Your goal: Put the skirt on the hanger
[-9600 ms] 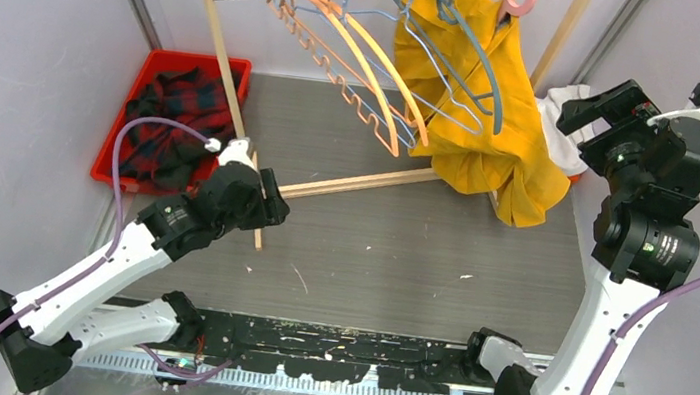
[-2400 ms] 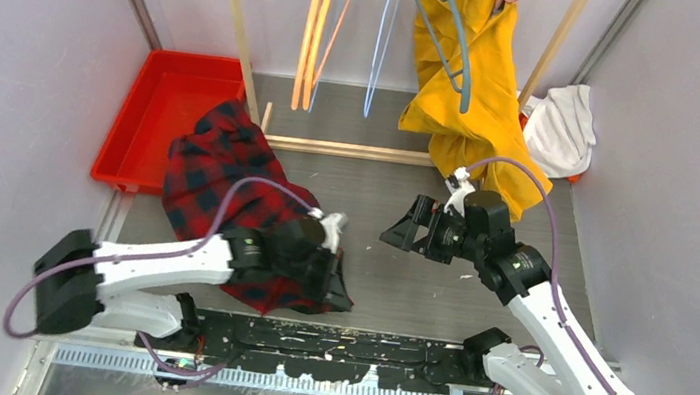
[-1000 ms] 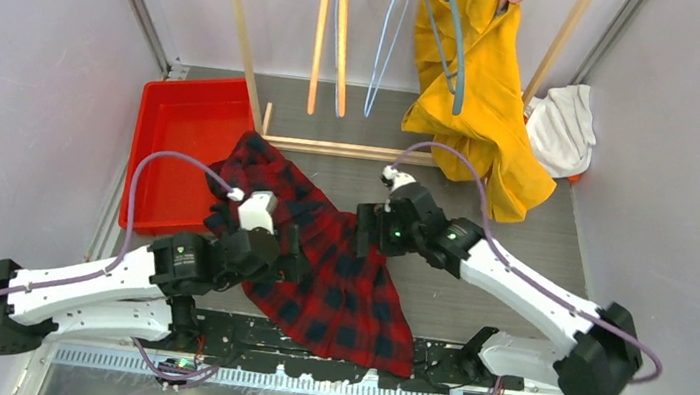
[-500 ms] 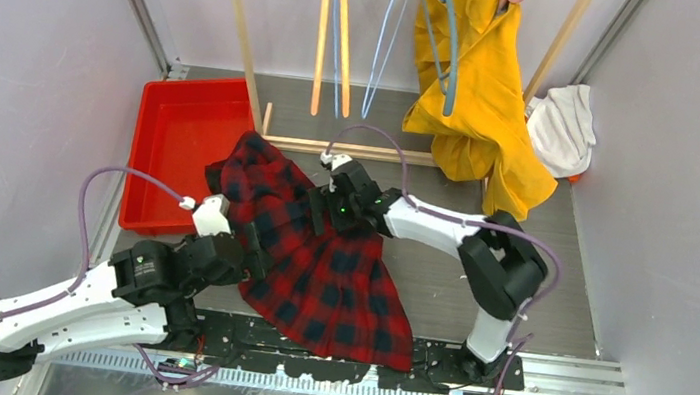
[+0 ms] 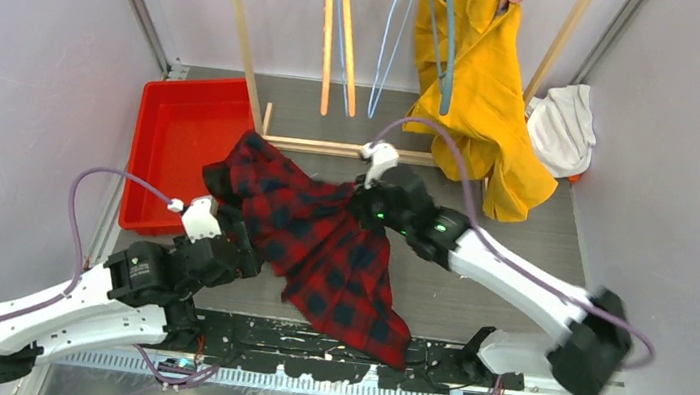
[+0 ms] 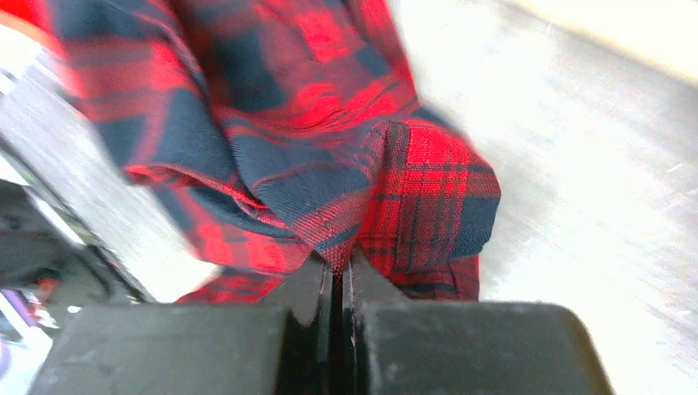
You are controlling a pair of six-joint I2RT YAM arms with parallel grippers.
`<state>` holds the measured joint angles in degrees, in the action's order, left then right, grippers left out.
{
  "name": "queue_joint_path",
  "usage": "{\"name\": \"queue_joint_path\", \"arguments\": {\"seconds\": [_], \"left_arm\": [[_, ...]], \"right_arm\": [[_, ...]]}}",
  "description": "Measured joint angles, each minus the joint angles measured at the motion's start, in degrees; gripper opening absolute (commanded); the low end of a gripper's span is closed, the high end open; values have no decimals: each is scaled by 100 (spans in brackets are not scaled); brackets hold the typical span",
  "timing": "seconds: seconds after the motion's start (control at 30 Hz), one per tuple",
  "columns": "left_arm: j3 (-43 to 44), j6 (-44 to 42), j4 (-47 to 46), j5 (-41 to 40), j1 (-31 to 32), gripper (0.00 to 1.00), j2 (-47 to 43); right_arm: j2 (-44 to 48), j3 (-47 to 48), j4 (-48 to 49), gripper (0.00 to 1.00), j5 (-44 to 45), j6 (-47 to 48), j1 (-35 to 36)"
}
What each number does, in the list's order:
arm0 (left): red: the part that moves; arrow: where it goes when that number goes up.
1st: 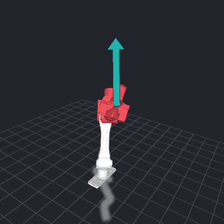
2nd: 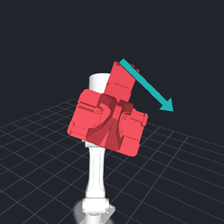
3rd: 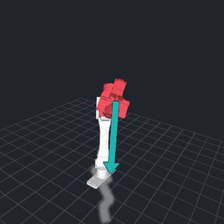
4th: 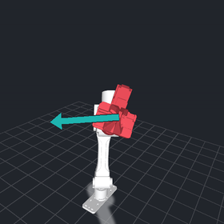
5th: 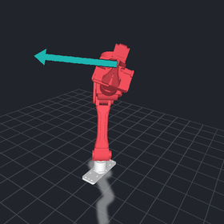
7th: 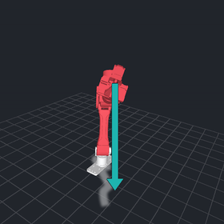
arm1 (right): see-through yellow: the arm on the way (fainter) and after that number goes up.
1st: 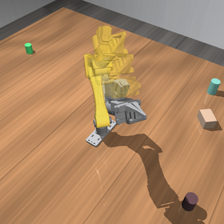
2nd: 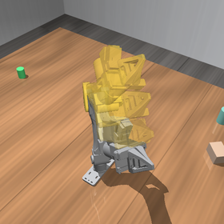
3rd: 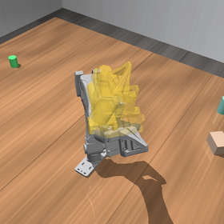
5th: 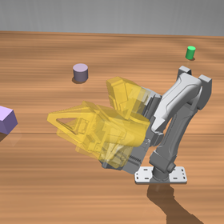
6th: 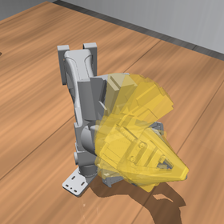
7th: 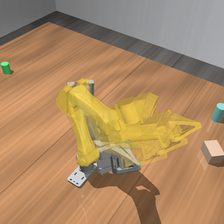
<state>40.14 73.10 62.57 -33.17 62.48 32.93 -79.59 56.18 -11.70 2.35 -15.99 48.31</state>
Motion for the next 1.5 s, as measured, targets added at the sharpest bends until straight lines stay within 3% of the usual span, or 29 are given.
{"name": "queue_joint_path", "arguments": {"seconds": [0.17,0.4,0.57,0.77,0.9,1.07,1.33,1.5], "left_arm": [[0,20,33,-87,-31,99,138],[-168,291,-92,-179,-227,99,328],[-570,380,-647,-35,-719,100,691],[-942,-4,-2194,1204,-2452,99,2247],[-566,-289,-2529,1659,-3377,95,3672],[-481,-437,-2811,1797,-3917,93,3801],[-498,-708,-2540,1869,-5987,94,3246],[-352,-1012,-2638,2061,-6636,89,3451]], "right_arm": [[2284,37,-365,1,374,-2,9],[3364,48,-1456,1,796,-138,9],[3825,-127,-2365,1,852,-269,4],[4214,-190,-2848,1,850,-417,4],[4358,-190,-3093,1,841,-474,4],[4382,-192,-3209,1,763,-527,4],[4282,-192,-3300,1,658,-538,4],[4127,-195,-3294,1,601,-538,4]]}}
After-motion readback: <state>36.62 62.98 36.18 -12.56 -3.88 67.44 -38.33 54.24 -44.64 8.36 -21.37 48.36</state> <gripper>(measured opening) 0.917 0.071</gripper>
